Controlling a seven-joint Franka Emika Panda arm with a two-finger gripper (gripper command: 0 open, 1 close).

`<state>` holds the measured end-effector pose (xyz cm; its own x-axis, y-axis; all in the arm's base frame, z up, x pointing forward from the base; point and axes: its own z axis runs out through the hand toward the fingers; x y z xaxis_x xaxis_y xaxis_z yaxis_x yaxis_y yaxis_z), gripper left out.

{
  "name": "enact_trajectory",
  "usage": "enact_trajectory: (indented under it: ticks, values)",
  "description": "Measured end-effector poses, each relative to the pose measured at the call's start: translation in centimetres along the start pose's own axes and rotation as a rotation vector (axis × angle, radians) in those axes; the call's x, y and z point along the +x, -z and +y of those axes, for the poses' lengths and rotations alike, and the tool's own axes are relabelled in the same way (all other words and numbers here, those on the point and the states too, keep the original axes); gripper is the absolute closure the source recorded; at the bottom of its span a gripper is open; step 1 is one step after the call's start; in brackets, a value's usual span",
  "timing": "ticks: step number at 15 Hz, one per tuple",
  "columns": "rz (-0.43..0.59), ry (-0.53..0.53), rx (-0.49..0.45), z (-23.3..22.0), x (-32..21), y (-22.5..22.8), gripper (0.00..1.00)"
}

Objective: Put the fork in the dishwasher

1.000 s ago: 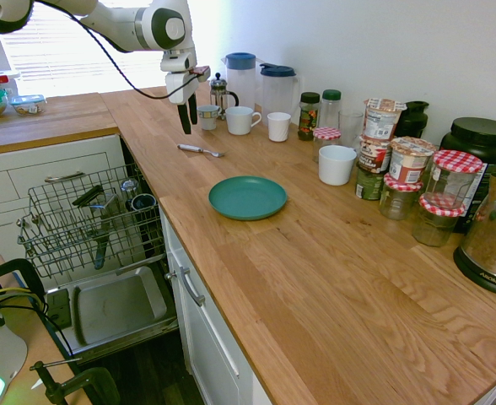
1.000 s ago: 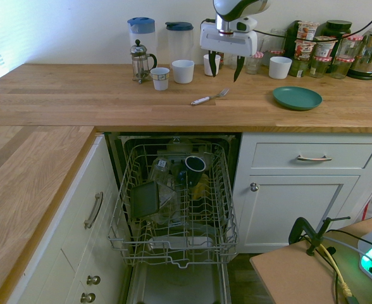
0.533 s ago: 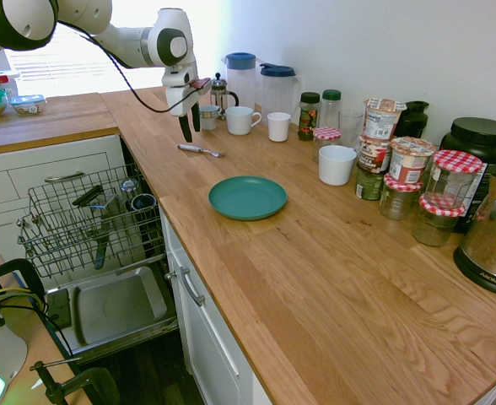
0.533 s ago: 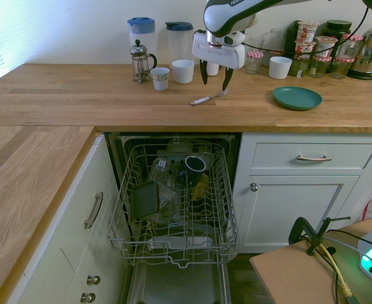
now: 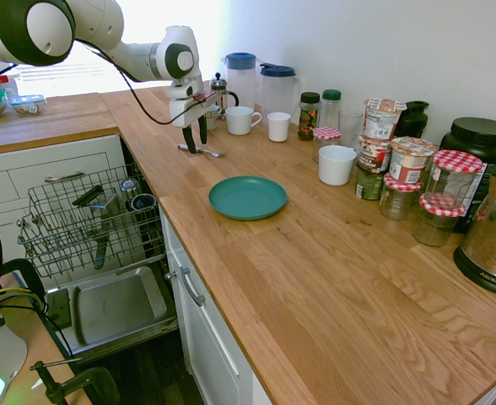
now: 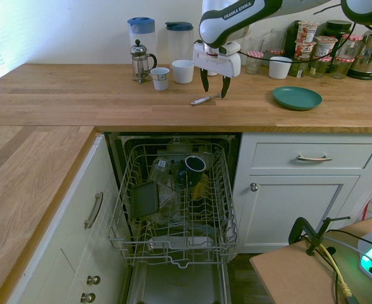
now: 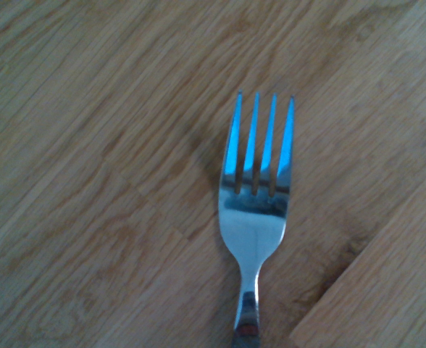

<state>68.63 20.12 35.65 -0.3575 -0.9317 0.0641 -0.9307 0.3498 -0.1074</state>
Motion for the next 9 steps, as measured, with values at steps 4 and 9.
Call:
enact_trajectory:
  ticks: [4,9]
  values:
    - [-0.002,-0.003,-0.009,-0.47,-0.58,-1.01,1.0]
    - [-0.01,-0.007,-0.02,-0.55,-0.8,-1.35,1.0]
